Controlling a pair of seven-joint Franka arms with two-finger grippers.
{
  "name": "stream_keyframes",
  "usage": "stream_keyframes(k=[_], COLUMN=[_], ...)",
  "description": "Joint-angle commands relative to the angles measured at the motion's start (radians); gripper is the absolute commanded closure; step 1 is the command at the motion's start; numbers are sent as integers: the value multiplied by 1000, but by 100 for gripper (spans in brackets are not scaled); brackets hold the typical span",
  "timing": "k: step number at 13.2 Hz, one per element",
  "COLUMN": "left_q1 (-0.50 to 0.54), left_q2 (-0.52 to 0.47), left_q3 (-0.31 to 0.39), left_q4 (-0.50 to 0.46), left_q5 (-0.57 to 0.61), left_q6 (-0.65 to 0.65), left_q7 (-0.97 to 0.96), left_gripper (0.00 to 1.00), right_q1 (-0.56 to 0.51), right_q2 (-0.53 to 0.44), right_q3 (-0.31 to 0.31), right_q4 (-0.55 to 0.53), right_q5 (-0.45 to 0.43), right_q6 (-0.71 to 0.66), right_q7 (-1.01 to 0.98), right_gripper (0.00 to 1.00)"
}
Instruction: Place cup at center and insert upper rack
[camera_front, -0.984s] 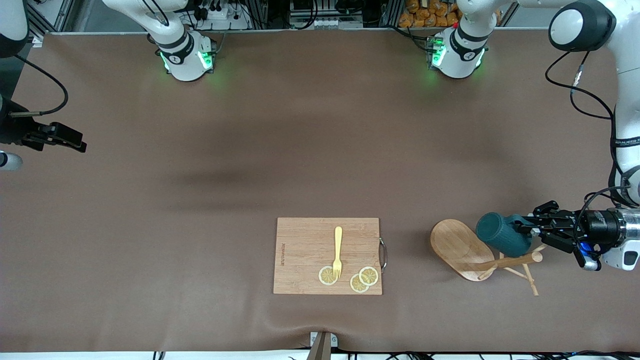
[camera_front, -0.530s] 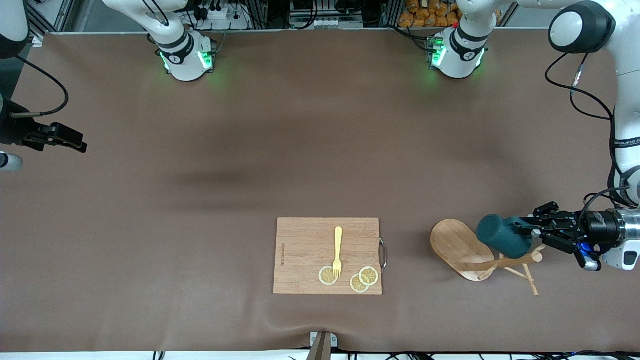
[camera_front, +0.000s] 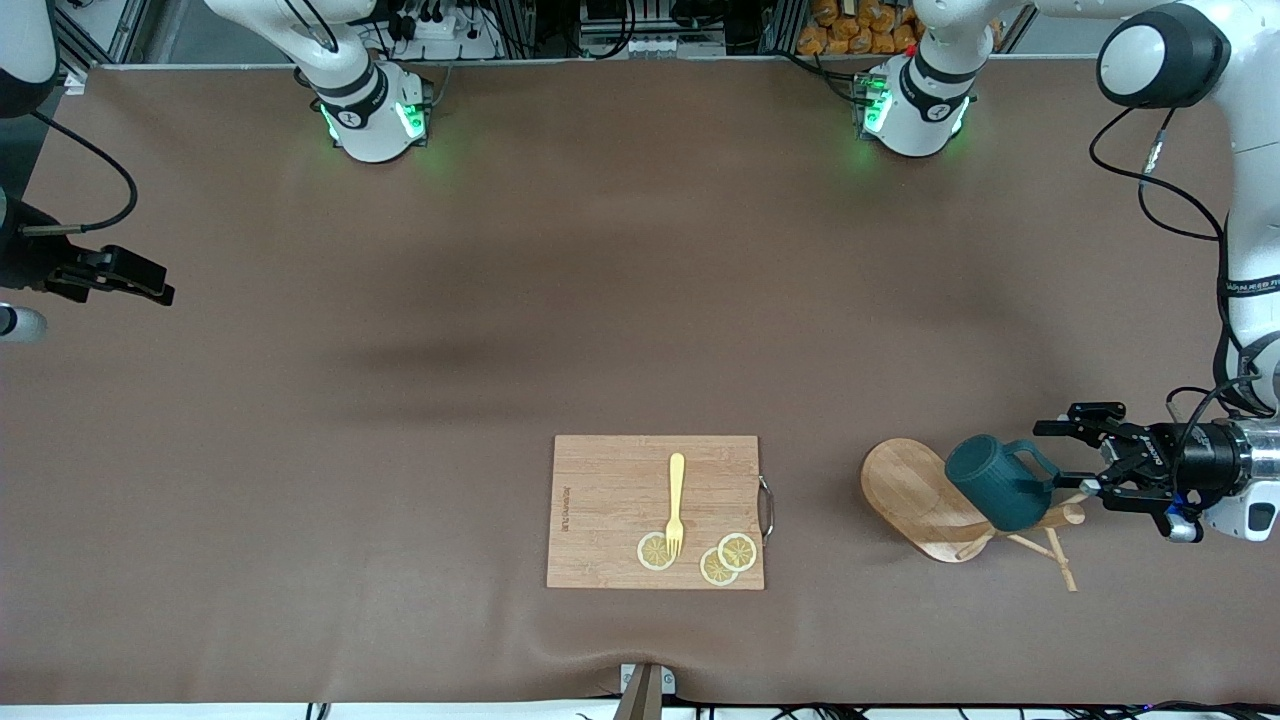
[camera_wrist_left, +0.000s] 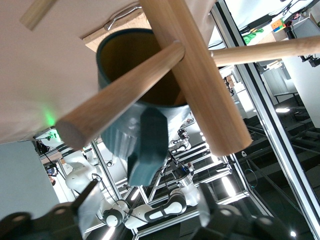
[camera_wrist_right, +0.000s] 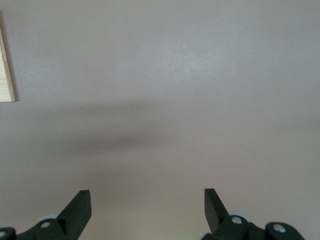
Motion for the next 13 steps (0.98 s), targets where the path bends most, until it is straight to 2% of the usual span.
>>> stream_keyframes(k=[1, 3, 7, 10, 12, 13], left_q1=[-2, -13, -68, -106, -158, -180], left_q2=[-15, -41, -179, -282, -366, -435], left_q3=[11, 30, 16, 3, -27, -53], left_q4=[3, 3, 3, -15, -69, -150], left_q5=[-13, 16, 261, 401, 566, 655], left_q6=[-1, 1, 53, 68, 96, 143], left_q7=[9, 2, -7, -8, 7, 10], left_gripper=[0, 0, 0, 0, 0, 0], right_q1=[0, -5, -3, -5, -3, -2], right_q2=[-2, -1, 1, 1, 1, 1], right_q3=[4, 4, 4, 4, 4, 4], right_q4=[7, 7, 7, 7, 7, 7], right_q5=[11, 13, 11, 13, 13, 13], right_q6=[-4, -4, 0, 0, 0, 1], right_q7=[16, 14, 16, 11, 14, 14], right_gripper=[0, 0, 0, 0, 0, 0])
